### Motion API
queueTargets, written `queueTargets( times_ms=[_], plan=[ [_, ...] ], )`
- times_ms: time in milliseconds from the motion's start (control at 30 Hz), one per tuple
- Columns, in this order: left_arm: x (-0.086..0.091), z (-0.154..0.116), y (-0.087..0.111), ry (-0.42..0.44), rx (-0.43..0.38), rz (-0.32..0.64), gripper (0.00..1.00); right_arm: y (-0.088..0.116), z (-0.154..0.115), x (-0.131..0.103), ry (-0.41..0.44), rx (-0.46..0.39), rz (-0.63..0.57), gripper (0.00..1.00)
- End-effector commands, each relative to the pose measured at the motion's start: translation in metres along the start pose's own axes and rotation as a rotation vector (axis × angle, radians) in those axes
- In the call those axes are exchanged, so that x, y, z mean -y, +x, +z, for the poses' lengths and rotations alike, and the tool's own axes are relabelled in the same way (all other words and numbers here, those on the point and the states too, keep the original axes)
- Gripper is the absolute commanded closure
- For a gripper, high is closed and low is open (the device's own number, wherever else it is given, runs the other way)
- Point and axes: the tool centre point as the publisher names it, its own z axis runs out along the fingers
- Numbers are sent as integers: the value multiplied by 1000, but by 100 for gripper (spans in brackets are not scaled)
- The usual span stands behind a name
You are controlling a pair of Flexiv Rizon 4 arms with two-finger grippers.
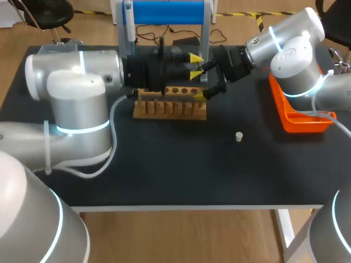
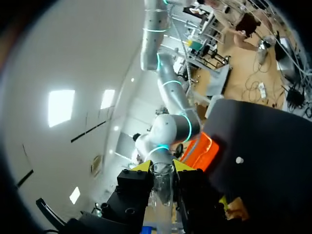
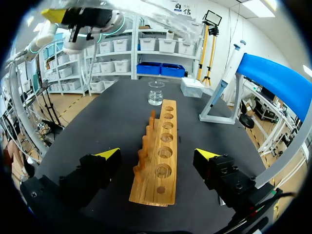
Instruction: Invert the test tube, pick up the pipette, mount the tip to pipette, aspirate from beaker and dispense into the tube, eject the tip, return the pipette, and cap with the stopper.
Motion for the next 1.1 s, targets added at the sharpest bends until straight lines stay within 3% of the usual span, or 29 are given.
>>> queueTargets(
  times_ms=[33,133,900,1033,1100],
  plan=[
    [-11,7,-10,63,-53,-279,100,1,-1,0,2,0,0,0],
    [-12,7,-12,10,-72,-287,100,1,-1,0,2,0,0,0],
    [-16,4,-16,28,-53,-289,100,1,-1,0,2,0,0,0],
    [-31,-1,-28,49,-81,-382,100,1,-1,0,2,0,0,0],
    [-43,-3,-32,50,-84,-479,100,1,-1,0,2,0,0,0]
  ],
)
